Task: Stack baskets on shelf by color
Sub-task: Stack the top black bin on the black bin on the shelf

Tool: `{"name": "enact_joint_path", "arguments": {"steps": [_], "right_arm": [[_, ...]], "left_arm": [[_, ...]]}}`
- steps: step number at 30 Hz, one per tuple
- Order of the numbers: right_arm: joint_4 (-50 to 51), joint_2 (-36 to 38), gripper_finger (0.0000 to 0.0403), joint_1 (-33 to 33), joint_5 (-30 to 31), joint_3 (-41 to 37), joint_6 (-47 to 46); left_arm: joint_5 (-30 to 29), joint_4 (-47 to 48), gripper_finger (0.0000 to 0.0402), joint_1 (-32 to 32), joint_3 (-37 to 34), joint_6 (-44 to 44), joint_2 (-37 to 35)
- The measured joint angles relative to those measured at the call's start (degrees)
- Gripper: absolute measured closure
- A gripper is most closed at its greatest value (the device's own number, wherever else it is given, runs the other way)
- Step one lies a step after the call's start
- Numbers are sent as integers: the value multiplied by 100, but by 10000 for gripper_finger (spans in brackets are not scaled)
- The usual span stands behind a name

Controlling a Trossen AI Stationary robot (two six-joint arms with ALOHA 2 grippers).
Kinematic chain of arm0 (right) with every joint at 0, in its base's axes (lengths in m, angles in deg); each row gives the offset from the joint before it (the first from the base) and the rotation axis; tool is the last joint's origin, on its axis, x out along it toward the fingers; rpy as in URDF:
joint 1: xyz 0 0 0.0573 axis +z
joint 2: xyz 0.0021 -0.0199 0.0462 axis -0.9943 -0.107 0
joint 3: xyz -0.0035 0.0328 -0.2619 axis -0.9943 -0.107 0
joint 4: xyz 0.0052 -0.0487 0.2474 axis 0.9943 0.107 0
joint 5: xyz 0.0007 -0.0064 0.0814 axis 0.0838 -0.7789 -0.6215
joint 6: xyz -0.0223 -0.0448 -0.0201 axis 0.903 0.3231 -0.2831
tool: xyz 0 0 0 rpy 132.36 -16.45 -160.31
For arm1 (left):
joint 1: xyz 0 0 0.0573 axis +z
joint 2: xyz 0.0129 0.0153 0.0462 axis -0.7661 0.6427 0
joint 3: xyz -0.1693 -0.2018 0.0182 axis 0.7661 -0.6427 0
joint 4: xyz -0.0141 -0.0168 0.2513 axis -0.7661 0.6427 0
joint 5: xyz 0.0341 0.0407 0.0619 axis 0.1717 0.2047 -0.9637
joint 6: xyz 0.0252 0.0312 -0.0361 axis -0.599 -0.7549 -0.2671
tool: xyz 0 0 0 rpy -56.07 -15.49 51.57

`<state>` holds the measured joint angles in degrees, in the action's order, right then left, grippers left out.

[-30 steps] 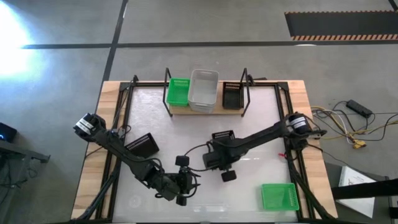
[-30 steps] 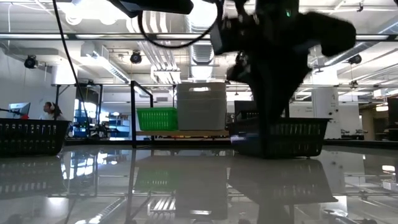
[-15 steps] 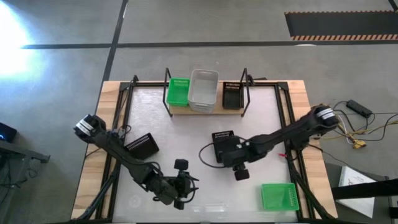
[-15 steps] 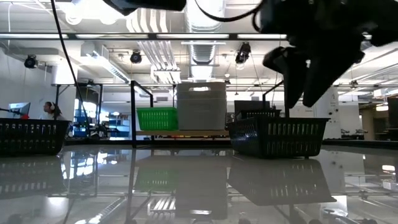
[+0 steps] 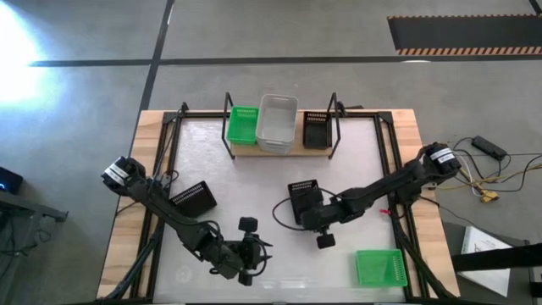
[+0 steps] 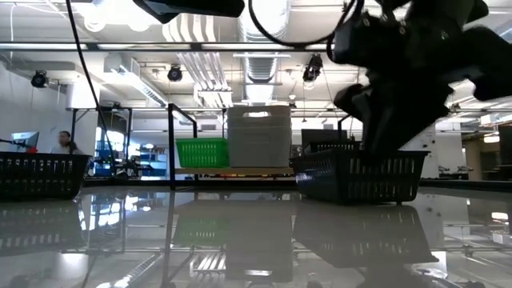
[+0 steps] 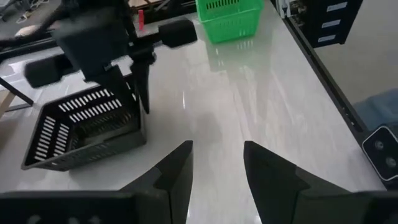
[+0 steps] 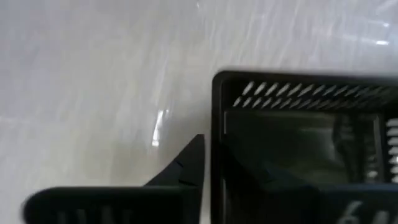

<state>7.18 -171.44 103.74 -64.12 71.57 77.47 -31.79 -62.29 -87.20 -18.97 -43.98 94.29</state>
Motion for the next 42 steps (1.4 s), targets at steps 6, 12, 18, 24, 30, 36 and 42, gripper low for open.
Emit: {"name": "enact_joint_path", "arguments": {"steps": [6,12,18,24,30,36,42], "right_arm": [[979,74,389,35,395,617,141],[2647,425,391,56,1496,1824,150],[3383,697,391,-494,2397,2655,840],[3145,753,392,-1918,2370,2612,1856],[2893,756,392,-3299,1194,2390,2358],[2390,756,392,-4020,599,2036,2790],[2362,756,392,-4265,92,1818,2854]], "left_arm": [[0,-9,275,-2,-2,7,0],[0,-27,275,-4,-2,9,0],[0,-24,275,-4,-2,3,0],[0,-23,275,-4,-2,0,0],[0,-23,275,-4,-2,2,0],[1,-30,275,-4,-2,2,0],[0,-54,275,-4,-2,-2,0]]}}
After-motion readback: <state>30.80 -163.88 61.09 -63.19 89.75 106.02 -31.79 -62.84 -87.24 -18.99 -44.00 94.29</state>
